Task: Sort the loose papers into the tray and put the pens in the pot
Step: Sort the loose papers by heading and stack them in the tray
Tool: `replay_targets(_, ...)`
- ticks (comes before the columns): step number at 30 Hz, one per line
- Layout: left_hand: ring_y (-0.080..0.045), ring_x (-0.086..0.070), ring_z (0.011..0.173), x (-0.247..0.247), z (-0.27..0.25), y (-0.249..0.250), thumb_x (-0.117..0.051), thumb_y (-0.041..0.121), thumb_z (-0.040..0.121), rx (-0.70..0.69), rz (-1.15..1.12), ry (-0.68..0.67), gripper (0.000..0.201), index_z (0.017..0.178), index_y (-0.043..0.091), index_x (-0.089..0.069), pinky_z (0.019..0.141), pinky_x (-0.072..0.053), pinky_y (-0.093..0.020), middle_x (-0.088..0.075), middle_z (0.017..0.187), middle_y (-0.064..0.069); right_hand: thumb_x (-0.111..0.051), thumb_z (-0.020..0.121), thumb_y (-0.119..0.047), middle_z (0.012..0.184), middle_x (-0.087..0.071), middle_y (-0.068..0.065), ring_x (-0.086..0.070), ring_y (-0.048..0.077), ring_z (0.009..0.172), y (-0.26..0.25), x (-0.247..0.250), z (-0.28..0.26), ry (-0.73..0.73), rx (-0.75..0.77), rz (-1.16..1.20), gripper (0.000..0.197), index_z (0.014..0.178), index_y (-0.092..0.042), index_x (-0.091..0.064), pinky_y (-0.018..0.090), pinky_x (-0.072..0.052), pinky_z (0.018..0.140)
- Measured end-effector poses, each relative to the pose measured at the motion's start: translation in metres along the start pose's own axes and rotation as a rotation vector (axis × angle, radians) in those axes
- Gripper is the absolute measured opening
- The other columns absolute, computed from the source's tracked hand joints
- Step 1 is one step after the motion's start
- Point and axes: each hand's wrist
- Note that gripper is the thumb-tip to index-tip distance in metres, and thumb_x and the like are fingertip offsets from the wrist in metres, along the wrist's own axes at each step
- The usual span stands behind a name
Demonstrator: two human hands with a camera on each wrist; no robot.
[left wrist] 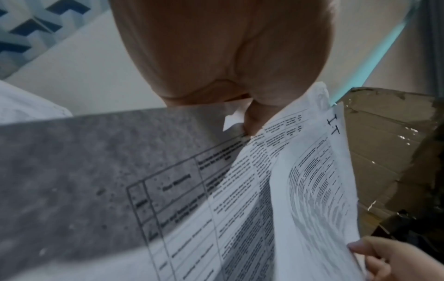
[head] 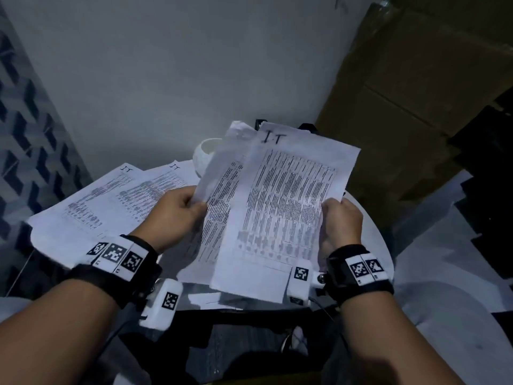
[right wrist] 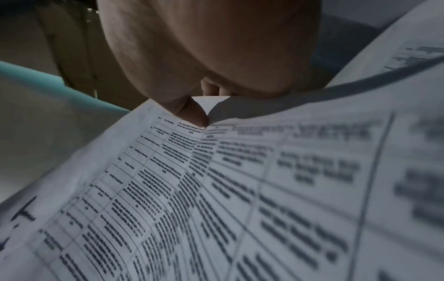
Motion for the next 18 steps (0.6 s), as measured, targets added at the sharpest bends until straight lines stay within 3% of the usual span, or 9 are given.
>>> replay_targets(2,-0.021,-0.063,0.070,-0.004,-0.003,0.006,-0.059,0.004,0.096,0.067,-0.151,-0.043,0.016,0.089,0.010,-0.072,0.072,-0.052,-0.039,-0.075,0.084,-0.015,-0.052,0.081,-0.001,0.053,-0.037,-0.008,-0.029,0.015,0.047,0.005,-0.004,0.000,-0.038,-0.057,-0.009,0.026,0.064,-0.019,-0.045,0.024,-0.030,0.052)
replay_targets(4,-0.017,-0.060,0.063,-0.012,-0.006,0.014,-0.054,0.006,0.100,0.110,-0.227,-0.061,0.023,0.082,0.008,-0.069,0.065,-0.047,-0.033,-0.071,0.073,-0.008,-0.058,0.075,-0.010,0.073,-0.042,0.003,-0.038,0.020,0.064,0.020,-0.013,-0.001,-0.100,-0.144,-0.031,0.009,0.082,-0.006,-0.055,0.034,-0.037,0.065)
replay_targets(6,-0.011,-0.041,0.053,-0.019,-0.010,0.022,-0.049,0.017,0.105,0.143,-0.243,-0.007,0.035,0.070,0.014,-0.049,0.055,-0.032,-0.029,-0.047,0.057,0.002,-0.060,0.073,-0.015,0.086,-0.047,0.008,-0.046,0.025,0.076,0.036,-0.020,-0.006,-0.176,-0.213,-0.050,0.030,0.099,-0.002,-0.056,0.042,-0.042,0.072)
replay_targets(8,-0.009,-0.032,0.052,-0.023,-0.010,0.024,-0.049,0.027,0.106,0.148,-0.272,-0.010,0.035,0.074,0.016,-0.042,0.050,-0.030,-0.025,-0.037,0.059,0.003,-0.061,0.078,-0.013,0.085,-0.051,0.010,-0.049,0.024,0.074,0.049,-0.027,-0.010,-0.210,-0.218,-0.064,0.019,0.095,-0.006,-0.056,0.039,-0.045,0.071)
replay_targets(9,-0.009,-0.036,0.052,-0.023,-0.010,0.021,-0.053,0.030,0.105,0.127,-0.254,-0.067,0.034,0.076,0.016,-0.046,0.050,-0.033,-0.024,-0.043,0.059,0.004,-0.062,0.081,-0.010,0.085,-0.056,0.010,-0.053,0.024,0.073,0.053,-0.029,-0.012,-0.222,-0.216,-0.070,0.013,0.093,-0.009,-0.057,0.038,-0.048,0.071)
replay_targets(11,-0.016,-0.056,0.056,-0.020,-0.010,0.012,-0.061,0.025,0.100,0.093,-0.062,-0.133,0.021,0.080,0.018,-0.059,0.059,-0.049,-0.033,-0.062,0.060,0.006,-0.065,0.086,-0.007,0.091,-0.065,0.010,-0.061,0.026,0.078,0.060,-0.030,-0.008,-0.216,-0.217,-0.077,0.011,0.095,-0.010,-0.061,0.038,-0.054,0.074)
replay_targets(14,-0.037,-0.070,0.074,-0.015,-0.008,0.004,-0.059,0.014,0.097,0.099,0.142,-0.107,0.014,0.084,0.015,-0.064,0.074,-0.057,-0.051,-0.072,0.073,-0.011,-0.067,0.088,-0.007,0.086,-0.058,0.012,-0.052,0.023,0.072,0.065,-0.020,0.013,-0.113,-0.249,-0.114,0.006,0.090,-0.006,-0.061,0.031,-0.047,0.061)
replay_targets(16,-0.038,-0.070,0.080,-0.012,-0.006,0.005,-0.059,0.013,0.098,0.101,0.183,-0.072,0.014,0.085,0.012,-0.064,0.077,-0.056,-0.046,-0.072,0.080,-0.016,-0.066,0.089,-0.010,0.089,-0.054,0.011,-0.049,0.021,0.076,0.068,0.003,0.033,0.032,-0.206,-0.322,0.007,0.089,-0.006,-0.060,0.025,-0.042,0.056)
replay_targets(18,-0.035,-0.067,0.075,-0.009,-0.005,0.003,-0.059,0.011,0.097,0.097,0.202,-0.039,0.015,0.084,0.011,-0.064,0.071,-0.050,-0.038,-0.071,0.079,-0.016,-0.064,0.088,-0.019,0.109,-0.057,0.013,-0.057,0.026,0.089,0.077,0.033,0.050,0.182,-0.240,-0.509,0.023,0.110,-0.014,-0.061,0.028,-0.043,0.069)
Point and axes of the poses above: each hand's wrist, its own z-axis towards the middle knuckle, its own x-axis out of the back of the hand, y = z × x
